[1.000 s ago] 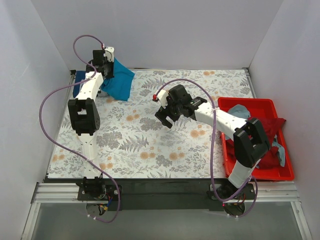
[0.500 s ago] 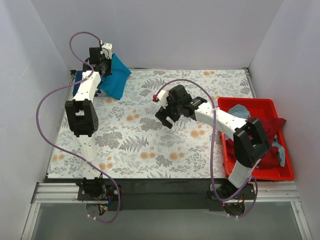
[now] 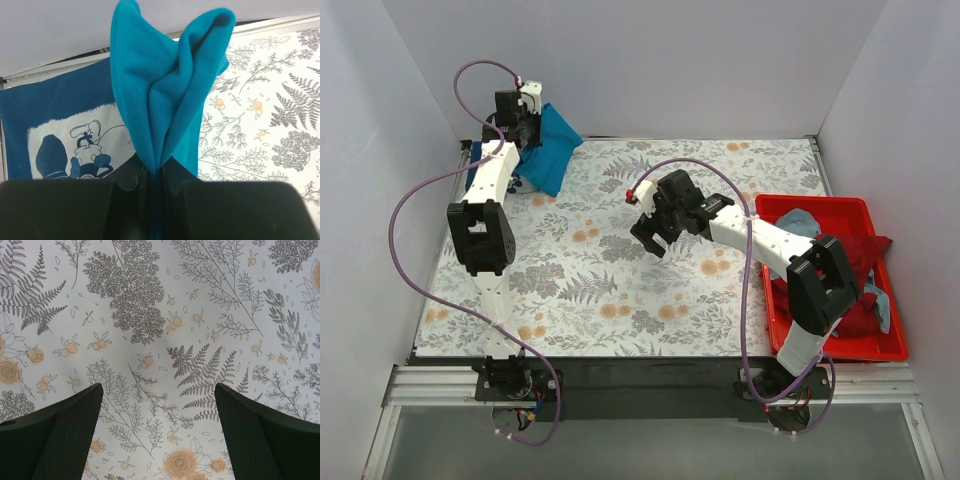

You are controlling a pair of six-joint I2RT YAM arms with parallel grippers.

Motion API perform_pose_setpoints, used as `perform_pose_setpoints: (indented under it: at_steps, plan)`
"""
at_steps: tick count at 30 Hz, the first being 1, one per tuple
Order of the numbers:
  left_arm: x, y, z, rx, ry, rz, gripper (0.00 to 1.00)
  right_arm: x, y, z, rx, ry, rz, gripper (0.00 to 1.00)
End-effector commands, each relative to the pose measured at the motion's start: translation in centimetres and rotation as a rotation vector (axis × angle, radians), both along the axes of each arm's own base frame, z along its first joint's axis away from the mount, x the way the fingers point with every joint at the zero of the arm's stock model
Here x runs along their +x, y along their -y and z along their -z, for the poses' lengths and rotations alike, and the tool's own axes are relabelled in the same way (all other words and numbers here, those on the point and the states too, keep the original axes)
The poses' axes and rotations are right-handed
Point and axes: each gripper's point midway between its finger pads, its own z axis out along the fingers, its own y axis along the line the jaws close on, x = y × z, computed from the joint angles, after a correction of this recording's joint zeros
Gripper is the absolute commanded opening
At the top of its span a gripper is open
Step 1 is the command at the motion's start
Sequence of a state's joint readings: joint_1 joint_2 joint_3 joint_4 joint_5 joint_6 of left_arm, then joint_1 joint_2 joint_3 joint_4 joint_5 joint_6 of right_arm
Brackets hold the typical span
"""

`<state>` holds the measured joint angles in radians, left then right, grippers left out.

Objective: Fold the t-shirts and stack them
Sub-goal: Neatly place the folded tshirt to the corner

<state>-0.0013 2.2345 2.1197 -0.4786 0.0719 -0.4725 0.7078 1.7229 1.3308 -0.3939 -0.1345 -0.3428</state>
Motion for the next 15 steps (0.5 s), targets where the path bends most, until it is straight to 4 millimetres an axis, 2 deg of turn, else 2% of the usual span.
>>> perform_pose_setpoints:
  at_steps: [1,8,15]
  plan:
    - [-1.3,-1.8,-8.9,-0.013,0.165,-0.029,0.0,0.1,-0.3,-1.1,0.026,0.009,-0.001,0.98]
    - [-2.3,-1.7,-10.6,-0.025,0.187,-0.024,0.0,-0.1,-0.3,-0.9,0.024,-0.002,-0.004,0.98]
    - [-2.8,-1.7,-11.2,-0.023,0.197,-0.021,0.0,-0.1,-0.3,-1.1,0.029,-0.004,0.001,0.98]
